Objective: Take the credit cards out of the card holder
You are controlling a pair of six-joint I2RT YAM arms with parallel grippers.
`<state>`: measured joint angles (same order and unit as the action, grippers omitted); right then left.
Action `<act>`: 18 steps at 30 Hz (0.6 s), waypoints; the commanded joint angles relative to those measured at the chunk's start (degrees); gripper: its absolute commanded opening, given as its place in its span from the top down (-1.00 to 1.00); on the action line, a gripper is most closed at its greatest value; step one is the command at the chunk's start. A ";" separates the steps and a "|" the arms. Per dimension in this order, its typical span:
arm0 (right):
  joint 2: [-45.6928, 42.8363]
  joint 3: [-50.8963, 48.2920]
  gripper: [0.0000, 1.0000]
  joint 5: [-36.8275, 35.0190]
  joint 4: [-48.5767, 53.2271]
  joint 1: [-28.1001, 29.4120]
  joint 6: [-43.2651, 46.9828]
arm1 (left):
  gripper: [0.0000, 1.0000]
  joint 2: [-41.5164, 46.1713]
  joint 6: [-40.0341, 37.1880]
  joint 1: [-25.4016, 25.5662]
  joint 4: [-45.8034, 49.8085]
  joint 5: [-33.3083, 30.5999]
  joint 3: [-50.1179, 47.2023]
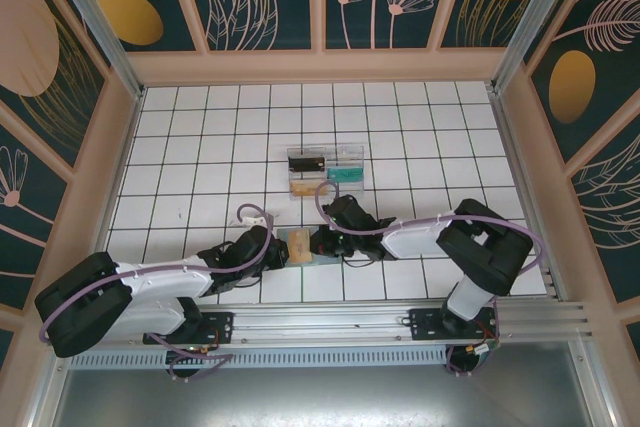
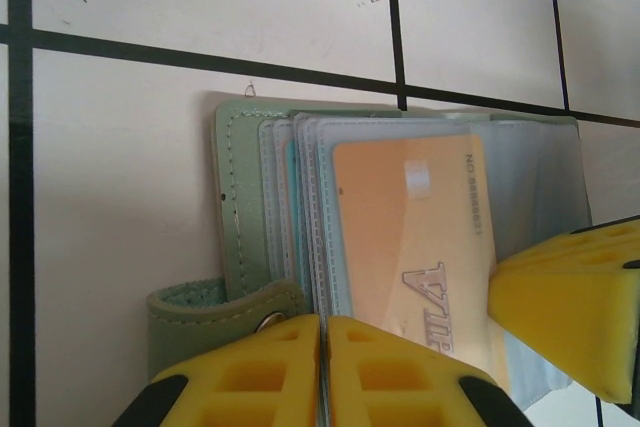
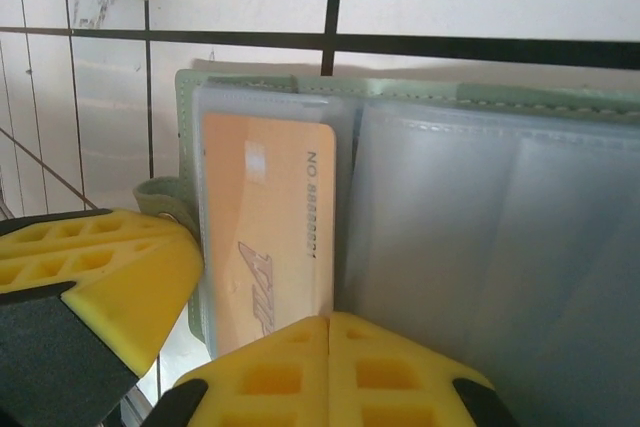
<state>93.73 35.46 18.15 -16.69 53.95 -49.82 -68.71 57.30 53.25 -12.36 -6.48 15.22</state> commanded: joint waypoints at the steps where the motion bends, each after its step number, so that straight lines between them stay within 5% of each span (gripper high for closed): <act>1: -0.97 -1.58 0.96 0.39 -0.63 -1.15 -0.14 | 0.83 -0.43 1.05 0.12 2.24 -1.16 -0.46; 7: -3.01 -4.25 0.98 0.48 -0.45 -2.92 0.21 | 1.00 -1.38 1.31 0.15 5.94 -3.18 0.33; 18: -10.93 -10.55 1.00 1.36 -0.61 -6.87 0.75 | 1.00 -0.13 0.74 0.12 7.34 -3.63 1.06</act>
<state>86.04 26.79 19.59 -17.96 48.12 -49.87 -68.99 58.17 53.47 -10.87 -7.99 15.88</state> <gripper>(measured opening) 0.051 0.055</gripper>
